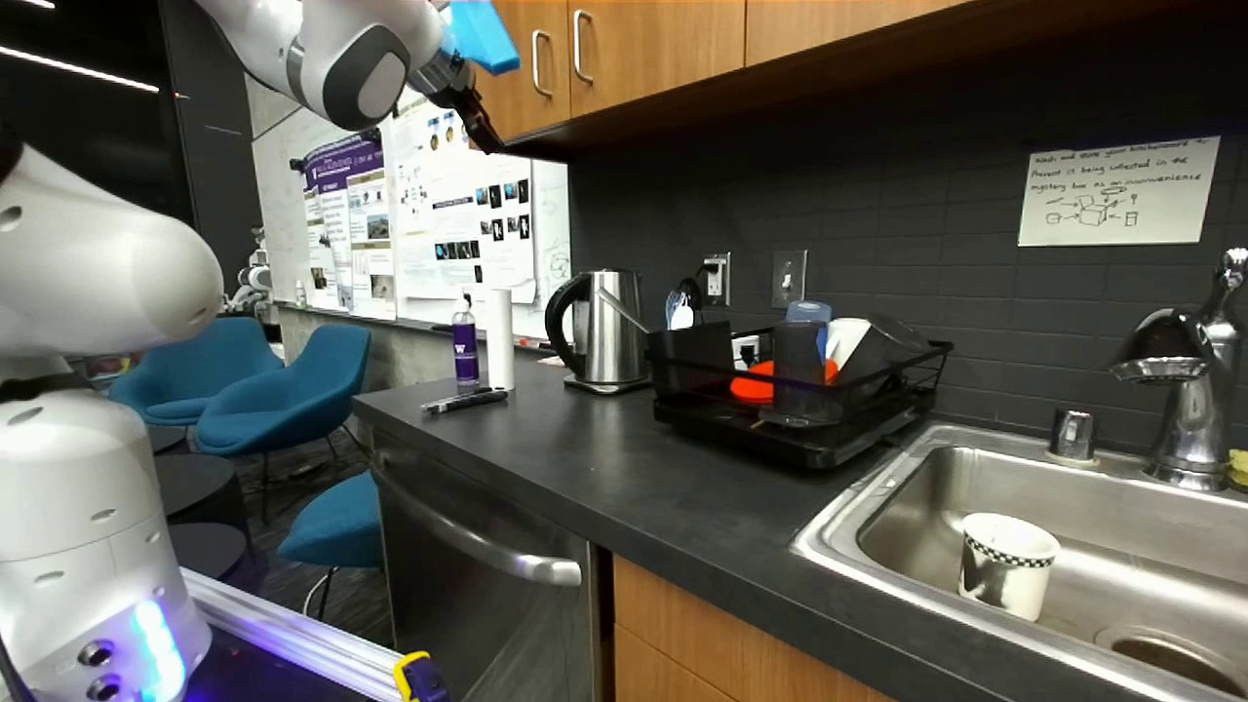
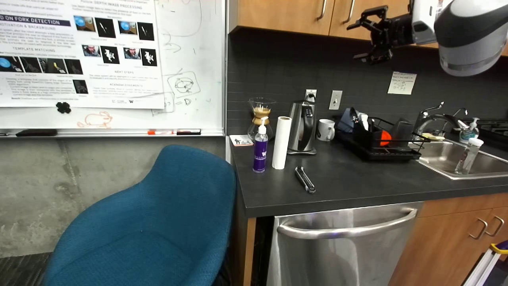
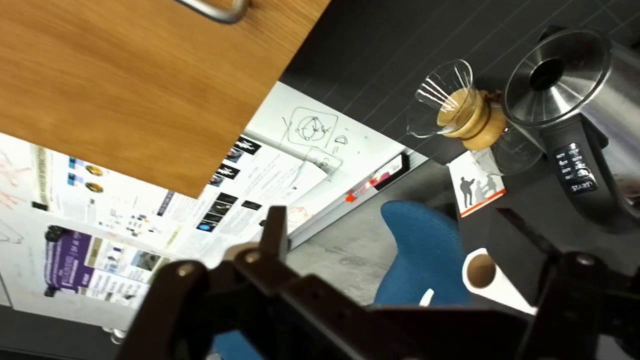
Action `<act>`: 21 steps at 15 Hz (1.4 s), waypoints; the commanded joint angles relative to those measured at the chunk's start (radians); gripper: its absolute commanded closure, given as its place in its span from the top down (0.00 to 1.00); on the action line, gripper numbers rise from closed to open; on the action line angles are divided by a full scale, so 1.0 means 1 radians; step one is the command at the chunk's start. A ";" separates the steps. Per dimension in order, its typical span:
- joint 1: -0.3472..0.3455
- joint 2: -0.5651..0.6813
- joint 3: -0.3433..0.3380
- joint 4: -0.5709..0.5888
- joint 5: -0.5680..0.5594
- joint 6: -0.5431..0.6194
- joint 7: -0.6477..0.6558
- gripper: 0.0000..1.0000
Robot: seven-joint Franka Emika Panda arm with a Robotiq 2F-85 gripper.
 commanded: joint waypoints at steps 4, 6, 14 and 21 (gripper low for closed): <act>0.000 -0.148 -0.121 0.194 -0.432 -0.265 0.090 1.00; 0.000 -0.114 -0.135 0.245 -0.622 -0.420 0.169 1.00; 0.063 0.213 -0.065 0.241 -0.711 -1.015 0.214 1.00; 0.197 0.347 -0.073 0.180 -0.731 -1.098 0.414 1.00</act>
